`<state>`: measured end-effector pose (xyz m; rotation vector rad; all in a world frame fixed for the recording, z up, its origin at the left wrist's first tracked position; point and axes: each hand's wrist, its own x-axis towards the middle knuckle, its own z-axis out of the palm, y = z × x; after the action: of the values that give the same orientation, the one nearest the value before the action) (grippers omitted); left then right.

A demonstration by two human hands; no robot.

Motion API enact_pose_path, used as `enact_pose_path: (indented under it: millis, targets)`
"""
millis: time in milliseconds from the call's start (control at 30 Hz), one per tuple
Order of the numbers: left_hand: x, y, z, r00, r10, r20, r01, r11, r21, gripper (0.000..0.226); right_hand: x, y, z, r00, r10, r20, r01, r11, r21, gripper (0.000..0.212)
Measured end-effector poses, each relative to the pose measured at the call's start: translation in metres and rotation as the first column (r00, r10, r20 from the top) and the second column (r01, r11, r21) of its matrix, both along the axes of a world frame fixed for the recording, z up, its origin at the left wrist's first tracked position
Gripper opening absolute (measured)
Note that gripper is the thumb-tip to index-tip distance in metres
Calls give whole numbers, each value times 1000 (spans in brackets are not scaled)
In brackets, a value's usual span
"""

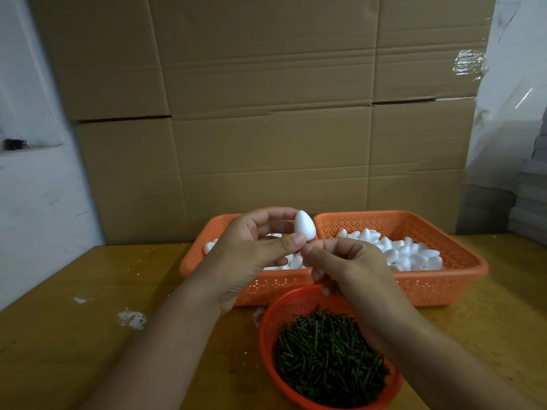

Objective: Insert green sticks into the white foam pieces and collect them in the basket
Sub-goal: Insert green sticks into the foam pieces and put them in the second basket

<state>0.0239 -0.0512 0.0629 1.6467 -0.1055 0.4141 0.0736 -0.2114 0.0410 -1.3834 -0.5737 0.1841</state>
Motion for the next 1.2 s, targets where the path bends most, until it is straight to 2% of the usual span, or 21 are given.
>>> enact_pose_path:
  millis: [133,700,833,1000,1100,1200]
  targets:
    - [1,0,0,1000,15,9,-16,999,35,39,0,0,0,1000,1,13,-1,1000,-3,20]
    - [5,2,-5,999,42,3,-43,999,11,37,4,1,-2,999,-6,-34,6,1000,0,11]
    - [6,2,-6,998,53,-36,-53,999,-1,37,5,-1,-1,999,22,-32,-24,998,-62,24]
    - [11,7,-6,965,211,-156,-226,971,-82,21,23,-6,2,957,13,-288,-43,994,-98,15]
    - [9,19,-1,959,238,-156,-257,959,-121,17,48,-14,3,927,-69,-368,19,990,-139,14]
    - [6,32,3,954,268,-131,-288,943,-167,20,78,-23,8,898,-113,-424,92,993,-70,19]
